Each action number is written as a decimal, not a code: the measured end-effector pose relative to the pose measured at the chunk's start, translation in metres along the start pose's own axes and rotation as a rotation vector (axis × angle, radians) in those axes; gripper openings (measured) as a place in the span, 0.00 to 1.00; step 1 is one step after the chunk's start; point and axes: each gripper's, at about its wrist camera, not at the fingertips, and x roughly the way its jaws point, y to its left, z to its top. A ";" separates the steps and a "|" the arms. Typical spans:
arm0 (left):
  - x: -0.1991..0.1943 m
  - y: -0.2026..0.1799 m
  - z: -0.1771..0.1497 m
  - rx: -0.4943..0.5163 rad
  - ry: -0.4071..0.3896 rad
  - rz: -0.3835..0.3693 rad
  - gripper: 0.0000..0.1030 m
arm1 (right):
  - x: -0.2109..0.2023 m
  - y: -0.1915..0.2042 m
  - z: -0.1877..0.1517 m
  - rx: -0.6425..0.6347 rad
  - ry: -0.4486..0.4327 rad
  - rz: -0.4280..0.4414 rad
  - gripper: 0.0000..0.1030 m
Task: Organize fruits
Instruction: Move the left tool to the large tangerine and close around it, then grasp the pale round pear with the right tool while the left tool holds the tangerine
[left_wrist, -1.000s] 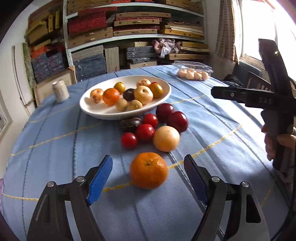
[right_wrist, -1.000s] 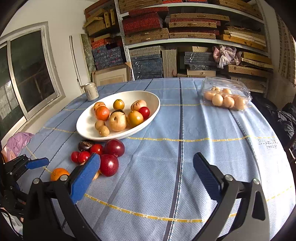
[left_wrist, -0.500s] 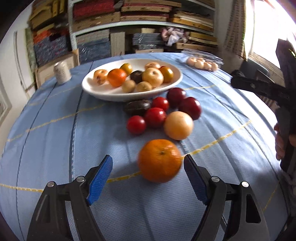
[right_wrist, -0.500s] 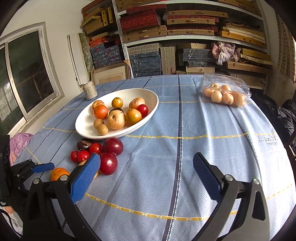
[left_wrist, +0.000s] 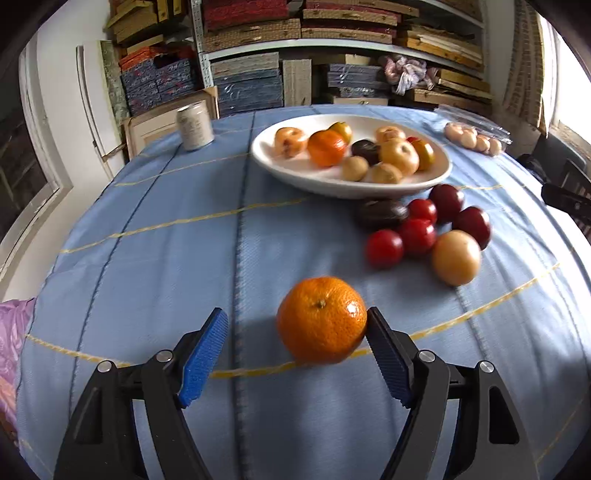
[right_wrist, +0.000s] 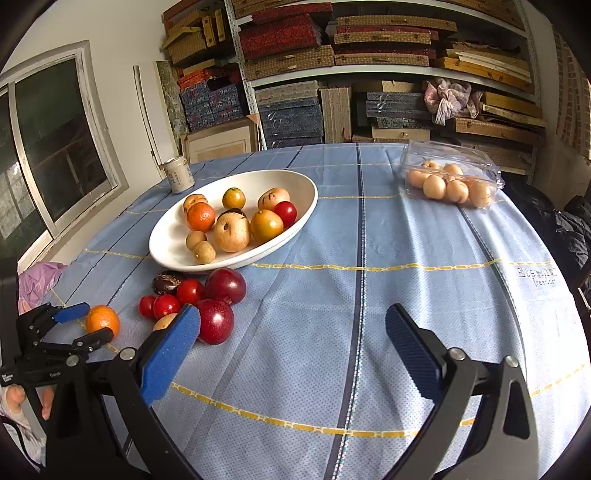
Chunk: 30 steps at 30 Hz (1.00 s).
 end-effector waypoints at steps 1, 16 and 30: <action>0.001 0.004 -0.003 -0.002 0.011 -0.001 0.75 | 0.000 0.001 0.000 -0.002 0.001 0.001 0.96; -0.007 0.006 -0.002 -0.053 -0.029 -0.118 0.52 | 0.006 0.026 -0.009 -0.085 0.012 0.051 0.96; -0.005 0.008 -0.001 -0.070 -0.024 -0.113 0.47 | 0.018 0.065 -0.023 -0.224 0.055 0.096 0.96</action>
